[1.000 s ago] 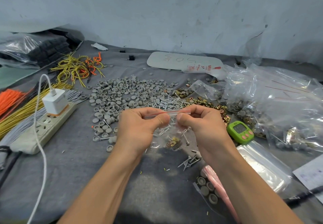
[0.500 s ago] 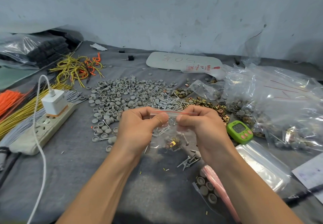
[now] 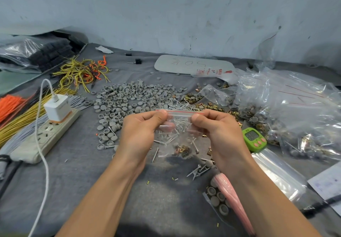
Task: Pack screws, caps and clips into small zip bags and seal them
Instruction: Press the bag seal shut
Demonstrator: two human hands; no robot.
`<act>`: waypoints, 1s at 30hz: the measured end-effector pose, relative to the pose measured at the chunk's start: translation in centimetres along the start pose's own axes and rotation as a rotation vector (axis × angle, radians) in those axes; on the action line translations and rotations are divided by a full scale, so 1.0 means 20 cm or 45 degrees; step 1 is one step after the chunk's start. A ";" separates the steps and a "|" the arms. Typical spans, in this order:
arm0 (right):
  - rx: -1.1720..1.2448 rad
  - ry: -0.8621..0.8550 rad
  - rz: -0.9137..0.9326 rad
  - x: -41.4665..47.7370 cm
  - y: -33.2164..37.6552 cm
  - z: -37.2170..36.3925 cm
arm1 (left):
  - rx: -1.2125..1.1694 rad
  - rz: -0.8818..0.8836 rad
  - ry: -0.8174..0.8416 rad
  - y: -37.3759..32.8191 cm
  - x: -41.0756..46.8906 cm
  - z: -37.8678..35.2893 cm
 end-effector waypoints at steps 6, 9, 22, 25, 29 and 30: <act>-0.039 0.005 -0.001 0.01 0.00 0.03 | -0.031 0.025 0.021 0.02 0.00 0.01; -0.040 -0.031 0.015 0.02 -0.01 0.04 | -0.065 0.035 0.025 0.02 0.00 0.00; -0.865 0.146 0.055 0.02 -0.12 -0.09 | -0.052 0.119 0.202 0.04 0.03 -0.01; -0.371 0.074 -0.050 0.03 -0.11 -0.06 | 0.255 0.220 0.384 0.11 -0.02 -0.07; -0.258 -0.044 -0.153 0.04 -0.13 0.00 | 0.073 0.311 0.298 0.12 -0.05 -0.09; -0.190 -0.071 -0.187 0.04 -0.14 0.01 | 0.025 0.336 0.254 0.12 -0.04 -0.08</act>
Point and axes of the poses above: each hand's wrist, its own x-axis towards the middle knuckle, its own z-axis out of the back of the hand, y = z × x, the point moved 8 cm from there along x, towards the middle knuckle, and after that the axes turned 2 degrees about -z, right-handed, at the moved point
